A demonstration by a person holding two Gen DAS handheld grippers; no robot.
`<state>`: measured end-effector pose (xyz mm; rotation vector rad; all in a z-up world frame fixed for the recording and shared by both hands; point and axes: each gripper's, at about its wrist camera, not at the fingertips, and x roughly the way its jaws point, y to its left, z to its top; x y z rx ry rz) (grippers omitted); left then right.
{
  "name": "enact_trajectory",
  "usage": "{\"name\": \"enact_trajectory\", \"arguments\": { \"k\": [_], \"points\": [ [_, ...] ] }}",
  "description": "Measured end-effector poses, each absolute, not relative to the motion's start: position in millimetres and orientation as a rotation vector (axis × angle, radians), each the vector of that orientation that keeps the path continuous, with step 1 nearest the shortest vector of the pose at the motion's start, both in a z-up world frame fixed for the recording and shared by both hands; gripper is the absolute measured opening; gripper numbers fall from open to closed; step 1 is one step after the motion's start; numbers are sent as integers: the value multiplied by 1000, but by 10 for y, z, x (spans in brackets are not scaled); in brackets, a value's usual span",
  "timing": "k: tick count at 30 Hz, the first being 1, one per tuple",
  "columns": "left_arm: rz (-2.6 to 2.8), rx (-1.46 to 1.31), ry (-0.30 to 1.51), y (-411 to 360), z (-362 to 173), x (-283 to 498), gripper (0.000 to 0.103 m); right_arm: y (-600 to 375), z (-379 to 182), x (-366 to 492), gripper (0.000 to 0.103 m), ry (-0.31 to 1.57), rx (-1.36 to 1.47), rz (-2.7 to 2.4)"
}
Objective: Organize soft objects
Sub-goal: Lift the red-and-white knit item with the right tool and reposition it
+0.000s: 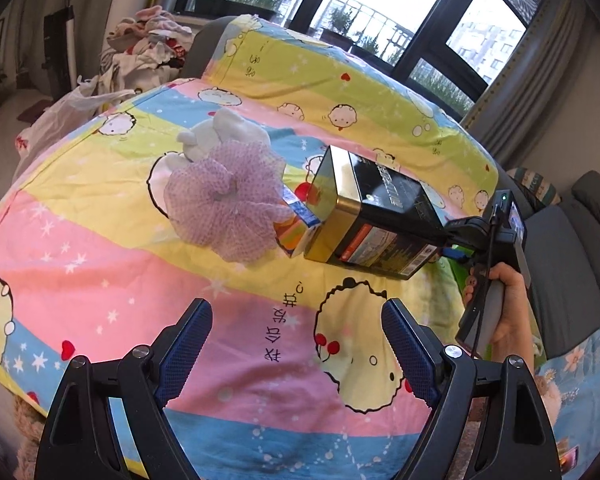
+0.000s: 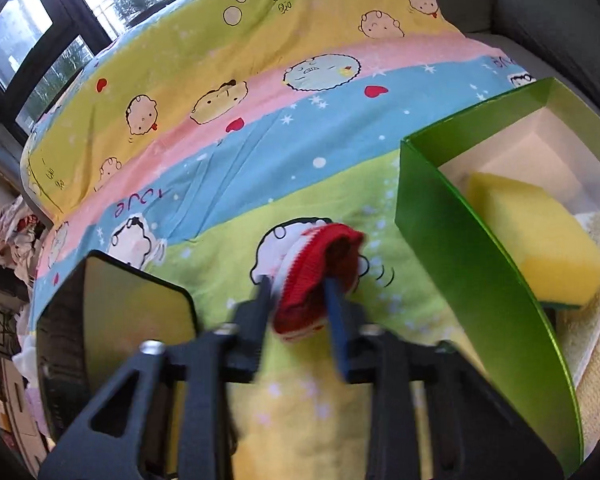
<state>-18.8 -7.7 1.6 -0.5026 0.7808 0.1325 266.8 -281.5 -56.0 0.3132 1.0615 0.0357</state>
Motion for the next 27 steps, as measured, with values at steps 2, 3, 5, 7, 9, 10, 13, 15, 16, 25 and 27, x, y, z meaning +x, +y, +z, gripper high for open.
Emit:
{"name": "enact_trajectory", "arguments": {
  "k": [2,3,5,7,9,10,13,15,16,25,27],
  "points": [
    [119,-507,789,-91,4,-181,87,-2864,-546,2646,5,1036,333,46],
    [113,-508,792,-94,-2,-179,87,-2890,-539,2640,5,1032,357,53],
    [117,-507,798,-97,-11,-180,87,-2927,-507,2615,4,1031,377,65],
    [126,-507,794,-85,-10,-197,87,-2966,-435,2506,4,1018,389,89],
    [124,-513,798,-70,-9,-197,87,-2964,-366,2384,4,1006,410,127],
    [122,-517,798,-60,-11,-200,87,-2972,-308,2279,4,1002,417,154],
    [131,-519,805,-26,-22,-214,87,-2924,-146,1971,3,974,402,226],
    [124,-529,812,5,-46,-219,87,-2882,-44,1756,3,947,373,266],
    [118,-537,819,18,-63,-215,87,-2847,-14,1628,3,937,357,290],
    [103,-536,849,17,-94,-284,87,-2779,-71,1269,15,932,248,202],
    [93,-530,851,10,-92,-292,87,-2831,-113,1317,36,926,253,162]
  ]
}}
